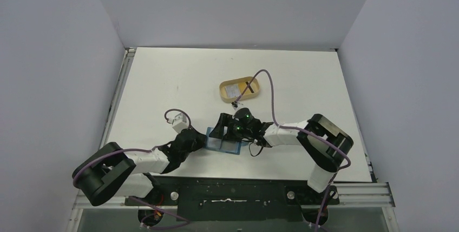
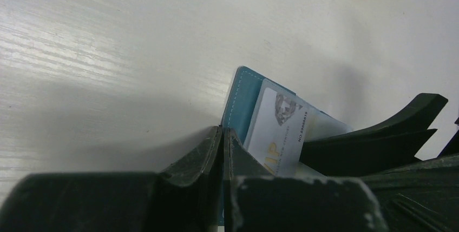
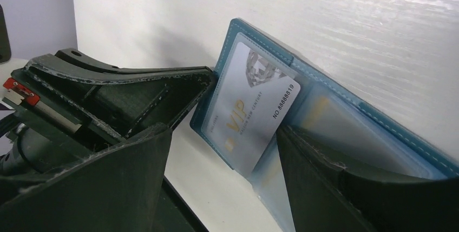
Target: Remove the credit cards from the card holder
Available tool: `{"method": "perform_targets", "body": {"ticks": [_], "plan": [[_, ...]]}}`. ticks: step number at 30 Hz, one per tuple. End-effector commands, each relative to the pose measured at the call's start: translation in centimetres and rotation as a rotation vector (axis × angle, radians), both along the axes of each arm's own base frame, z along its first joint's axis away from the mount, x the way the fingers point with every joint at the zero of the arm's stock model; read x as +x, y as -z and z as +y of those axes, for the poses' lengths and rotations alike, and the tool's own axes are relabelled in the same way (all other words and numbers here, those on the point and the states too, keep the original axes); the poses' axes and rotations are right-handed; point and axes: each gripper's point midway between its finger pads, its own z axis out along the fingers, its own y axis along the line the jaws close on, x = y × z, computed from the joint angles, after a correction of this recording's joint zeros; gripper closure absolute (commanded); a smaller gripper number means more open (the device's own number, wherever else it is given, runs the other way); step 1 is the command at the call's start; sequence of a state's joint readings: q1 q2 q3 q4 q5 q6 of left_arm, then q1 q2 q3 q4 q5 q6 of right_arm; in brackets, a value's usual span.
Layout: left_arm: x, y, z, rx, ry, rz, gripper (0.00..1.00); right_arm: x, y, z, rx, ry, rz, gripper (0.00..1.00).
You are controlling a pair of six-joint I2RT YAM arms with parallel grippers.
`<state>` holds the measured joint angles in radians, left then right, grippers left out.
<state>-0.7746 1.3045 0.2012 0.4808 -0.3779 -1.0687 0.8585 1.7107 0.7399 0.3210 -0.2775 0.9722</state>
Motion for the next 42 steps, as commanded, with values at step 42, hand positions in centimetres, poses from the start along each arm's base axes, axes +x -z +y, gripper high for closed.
{"method": "perform_targets", "body": {"ticks": [42], "plan": [[-0.7,1.6,0.5,0.050,-0.011,0.048,1.00,-0.4,-1.6,4.8,0.353,0.045,0.087,0.31]]}}
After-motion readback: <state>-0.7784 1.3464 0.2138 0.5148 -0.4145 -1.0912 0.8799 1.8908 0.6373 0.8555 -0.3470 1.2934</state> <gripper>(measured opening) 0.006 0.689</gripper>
